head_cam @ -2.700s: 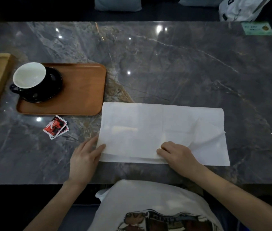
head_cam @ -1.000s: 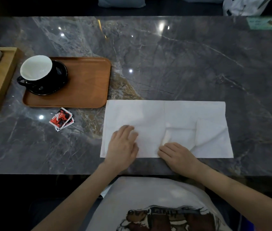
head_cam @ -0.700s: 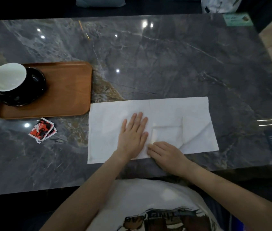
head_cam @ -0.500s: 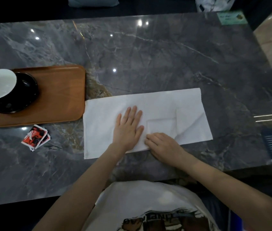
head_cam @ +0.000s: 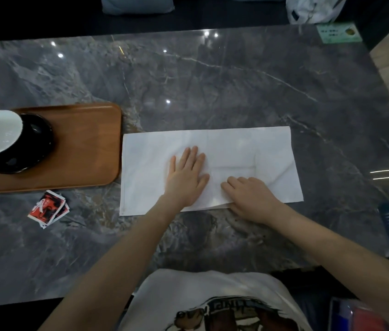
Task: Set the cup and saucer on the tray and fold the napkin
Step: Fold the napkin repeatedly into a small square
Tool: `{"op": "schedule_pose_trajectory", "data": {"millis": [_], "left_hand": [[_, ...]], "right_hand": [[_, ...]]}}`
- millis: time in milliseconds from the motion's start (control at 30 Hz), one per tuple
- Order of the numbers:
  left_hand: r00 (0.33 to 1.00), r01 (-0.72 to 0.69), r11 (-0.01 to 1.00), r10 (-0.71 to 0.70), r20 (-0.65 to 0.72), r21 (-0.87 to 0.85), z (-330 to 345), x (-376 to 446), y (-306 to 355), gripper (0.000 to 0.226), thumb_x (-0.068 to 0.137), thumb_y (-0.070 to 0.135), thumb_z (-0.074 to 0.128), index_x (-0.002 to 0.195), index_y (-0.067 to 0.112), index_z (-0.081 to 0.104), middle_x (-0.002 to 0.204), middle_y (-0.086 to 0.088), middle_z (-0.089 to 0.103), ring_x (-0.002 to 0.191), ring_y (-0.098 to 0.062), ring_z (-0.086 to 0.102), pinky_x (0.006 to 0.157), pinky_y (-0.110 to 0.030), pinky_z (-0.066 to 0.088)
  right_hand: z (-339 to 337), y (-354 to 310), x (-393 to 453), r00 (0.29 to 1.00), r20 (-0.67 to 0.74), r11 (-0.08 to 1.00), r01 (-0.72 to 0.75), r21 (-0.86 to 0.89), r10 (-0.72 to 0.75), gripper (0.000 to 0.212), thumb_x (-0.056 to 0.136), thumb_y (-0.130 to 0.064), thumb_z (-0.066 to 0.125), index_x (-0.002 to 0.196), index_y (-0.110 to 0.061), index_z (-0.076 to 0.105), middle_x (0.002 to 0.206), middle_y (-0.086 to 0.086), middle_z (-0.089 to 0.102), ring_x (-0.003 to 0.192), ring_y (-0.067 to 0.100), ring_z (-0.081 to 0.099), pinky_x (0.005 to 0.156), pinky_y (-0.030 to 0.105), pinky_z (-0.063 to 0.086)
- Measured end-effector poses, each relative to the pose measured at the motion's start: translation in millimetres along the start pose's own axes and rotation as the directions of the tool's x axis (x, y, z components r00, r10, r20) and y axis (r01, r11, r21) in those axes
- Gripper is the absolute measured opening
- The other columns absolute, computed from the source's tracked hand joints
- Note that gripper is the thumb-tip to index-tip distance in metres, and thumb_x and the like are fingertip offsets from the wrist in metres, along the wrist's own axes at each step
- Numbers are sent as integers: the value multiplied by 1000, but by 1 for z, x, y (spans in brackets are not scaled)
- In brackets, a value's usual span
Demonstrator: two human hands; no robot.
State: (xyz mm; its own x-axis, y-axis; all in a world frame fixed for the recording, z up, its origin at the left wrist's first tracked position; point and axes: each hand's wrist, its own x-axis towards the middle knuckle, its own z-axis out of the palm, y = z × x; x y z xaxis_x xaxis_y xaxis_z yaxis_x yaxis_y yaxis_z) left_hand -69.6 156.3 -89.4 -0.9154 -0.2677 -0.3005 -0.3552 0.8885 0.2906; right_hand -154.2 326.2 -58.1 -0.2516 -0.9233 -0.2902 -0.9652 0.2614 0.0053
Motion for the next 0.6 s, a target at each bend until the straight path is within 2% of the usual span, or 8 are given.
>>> {"op": "schedule_pose_trajectory", "data": {"millis": [133,233,300,333,400,433,533,600], "left_hand": [[998,26,999,-28,-60,-32,4,7,15,61,96,43,26,146,13,9,158,-5,-3,145,-20,-7,116,-45,-4],[997,36,999,-39,-72,-33,12,10,18,61,95,47,24,147,22,4,158,-5,-5,145,-21,-7,116,-46,-3],[996,45,998,-42,-84,32,17,10,17,64,90,55,13,147,28,2,158,-5,-5,145,-21,-6,116,-46,-2],[995,48,997,-43,-92,52,18,10,16,67,86,57,6,146,29,1,158,-5,-4,145,-21,-5,116,-46,-1],[994,46,996,-39,-101,71,20,11,16,72,80,59,0,146,31,1,158,-6,-2,145,-23,-3,116,-47,0],[994,44,996,-36,-104,77,20,11,16,72,80,59,-1,146,31,2,158,-6,-2,145,-23,-2,116,-47,1],[994,42,996,-33,-107,81,21,11,16,73,79,60,-1,146,30,2,158,-8,-1,145,-24,-2,116,-47,1],[993,40,996,-31,-112,74,20,11,17,73,80,59,-1,146,29,3,158,-9,-1,145,-25,-1,116,-48,1]], "right_hand": [[-5,16,-10,976,139,985,-162,-57,168,38,83,-17,51,119,-9,42,108,11,53,90,33,57,60,36,27],[-5,27,-17,967,138,972,-197,-130,215,44,73,-7,62,115,-8,48,99,11,58,80,31,59,55,34,26],[-10,31,-22,965,145,957,-184,-225,220,53,52,-7,79,99,-9,56,82,8,61,64,26,59,49,31,22],[-12,34,-25,955,181,953,-188,-236,233,53,52,-6,80,100,-9,55,84,7,60,67,26,59,50,31,23],[-3,42,-33,954,199,966,-189,-178,224,44,73,-1,64,113,-8,47,105,9,56,90,28,57,60,34,29],[0,46,-37,962,167,967,-187,-174,216,42,73,0,64,112,-8,48,106,9,56,93,28,56,62,34,31],[7,58,-58,983,19,958,-174,-230,183,33,47,-2,77,74,-10,58,71,7,60,61,26,58,44,29,36],[17,68,-74,980,-102,965,-185,-187,168,9,61,-3,57,66,-10,55,64,7,58,56,25,56,41,28,34]]}}
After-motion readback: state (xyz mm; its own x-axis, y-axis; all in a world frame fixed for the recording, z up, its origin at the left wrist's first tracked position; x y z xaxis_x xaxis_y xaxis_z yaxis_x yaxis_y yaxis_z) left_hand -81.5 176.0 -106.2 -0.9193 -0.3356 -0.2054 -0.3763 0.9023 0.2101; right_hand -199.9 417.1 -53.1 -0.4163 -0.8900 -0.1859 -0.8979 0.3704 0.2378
